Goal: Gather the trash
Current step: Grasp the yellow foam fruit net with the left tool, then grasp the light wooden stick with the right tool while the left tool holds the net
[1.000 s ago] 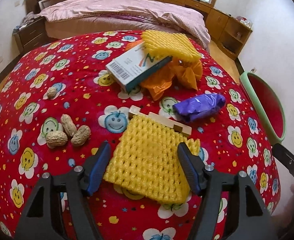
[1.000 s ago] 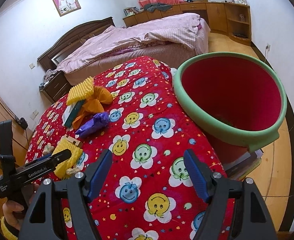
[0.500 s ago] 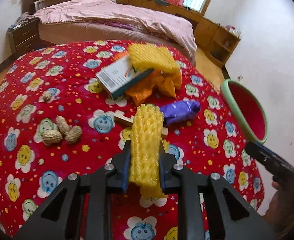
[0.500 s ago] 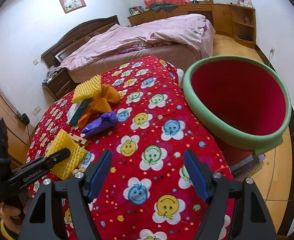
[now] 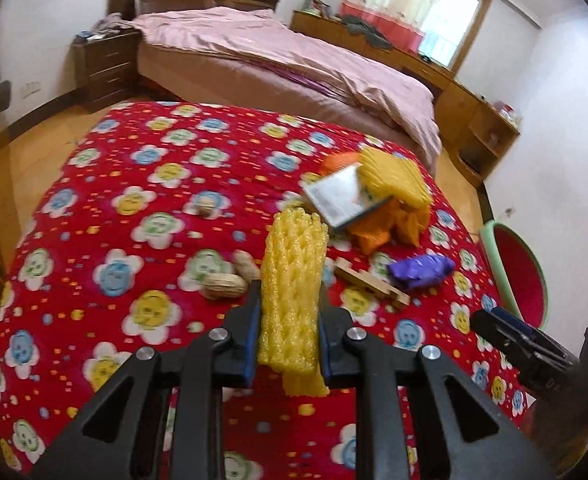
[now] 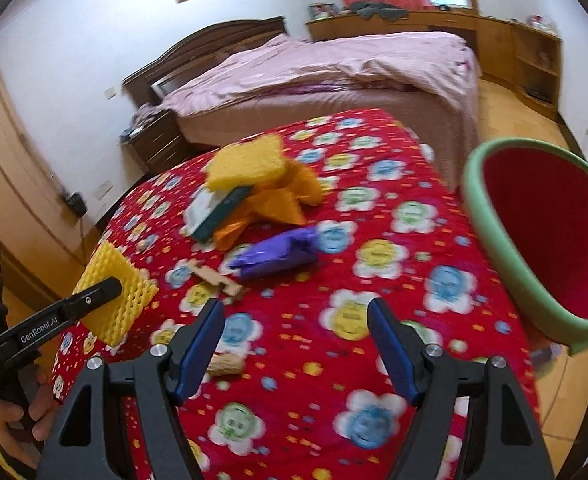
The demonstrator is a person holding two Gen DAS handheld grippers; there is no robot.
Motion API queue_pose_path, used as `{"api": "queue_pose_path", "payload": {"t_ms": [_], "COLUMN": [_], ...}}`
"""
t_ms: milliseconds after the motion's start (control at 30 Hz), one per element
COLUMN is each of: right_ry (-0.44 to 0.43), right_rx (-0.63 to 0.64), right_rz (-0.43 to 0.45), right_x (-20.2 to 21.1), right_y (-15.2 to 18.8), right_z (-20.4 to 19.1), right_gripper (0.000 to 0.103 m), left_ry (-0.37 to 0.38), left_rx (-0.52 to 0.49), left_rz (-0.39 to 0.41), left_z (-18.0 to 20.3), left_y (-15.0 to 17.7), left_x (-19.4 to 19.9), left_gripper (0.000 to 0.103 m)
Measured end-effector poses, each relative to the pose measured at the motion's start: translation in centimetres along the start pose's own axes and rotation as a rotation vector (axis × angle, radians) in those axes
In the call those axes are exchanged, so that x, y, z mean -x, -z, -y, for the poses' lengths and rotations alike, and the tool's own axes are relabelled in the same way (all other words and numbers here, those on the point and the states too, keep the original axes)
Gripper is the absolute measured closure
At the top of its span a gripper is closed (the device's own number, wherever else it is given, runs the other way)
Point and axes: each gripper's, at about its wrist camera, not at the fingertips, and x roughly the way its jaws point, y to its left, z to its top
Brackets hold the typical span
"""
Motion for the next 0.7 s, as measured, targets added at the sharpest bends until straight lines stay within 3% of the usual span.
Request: {"api": "queue_pose_path", "payload": {"t_ms": [300,700], "right_ry": [-0.074,-0.040], "right_rx": [0.096,0.192], "right_rz": [-0.075,-0.133], "right_x": [-4.3,-8.3], "right_y": [-0.7,-1.0], "right_z": [-4.2,-6.4], "right_gripper": [0.034,0.053], "left_ry": [-0.091,-0.077], "left_rx": [0.049,0.060], "left_rz": [0.023,0.025], "left_z": [-3.4,-4.4], "left_y": [0.1,0.3], "left_x": [0.6,0.8], "left_gripper": [0.080,0.080]}}
